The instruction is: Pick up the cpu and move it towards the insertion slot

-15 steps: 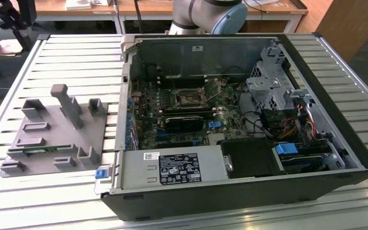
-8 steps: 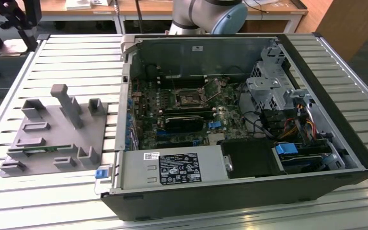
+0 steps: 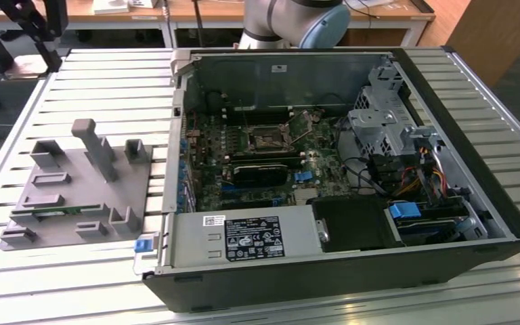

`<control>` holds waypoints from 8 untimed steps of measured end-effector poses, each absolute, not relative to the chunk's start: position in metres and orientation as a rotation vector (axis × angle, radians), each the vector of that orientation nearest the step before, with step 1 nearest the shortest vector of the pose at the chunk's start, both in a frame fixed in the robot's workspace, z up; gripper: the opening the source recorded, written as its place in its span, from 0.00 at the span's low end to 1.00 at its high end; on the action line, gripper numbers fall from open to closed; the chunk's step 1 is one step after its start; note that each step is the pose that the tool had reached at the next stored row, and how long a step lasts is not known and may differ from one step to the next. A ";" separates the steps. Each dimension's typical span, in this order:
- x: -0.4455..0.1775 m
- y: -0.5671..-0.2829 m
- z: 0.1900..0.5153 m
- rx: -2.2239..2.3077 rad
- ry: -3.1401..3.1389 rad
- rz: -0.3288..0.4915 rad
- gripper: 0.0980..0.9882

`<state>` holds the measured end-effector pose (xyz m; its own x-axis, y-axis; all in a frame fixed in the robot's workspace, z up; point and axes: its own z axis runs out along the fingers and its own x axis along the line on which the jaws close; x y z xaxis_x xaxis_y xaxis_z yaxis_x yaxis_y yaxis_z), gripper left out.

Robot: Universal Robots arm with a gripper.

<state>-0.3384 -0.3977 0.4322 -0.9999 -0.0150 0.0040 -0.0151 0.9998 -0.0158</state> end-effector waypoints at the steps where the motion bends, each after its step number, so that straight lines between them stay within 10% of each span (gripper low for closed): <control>1: -0.337 -0.398 0.432 0.024 -3.138 0.025 0.50; 8: -0.329 -0.397 0.432 0.024 -3.137 0.027 0.50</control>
<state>-0.3290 -0.3971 0.4321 -0.9999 -0.0150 0.0041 -0.0151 0.9997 -0.0173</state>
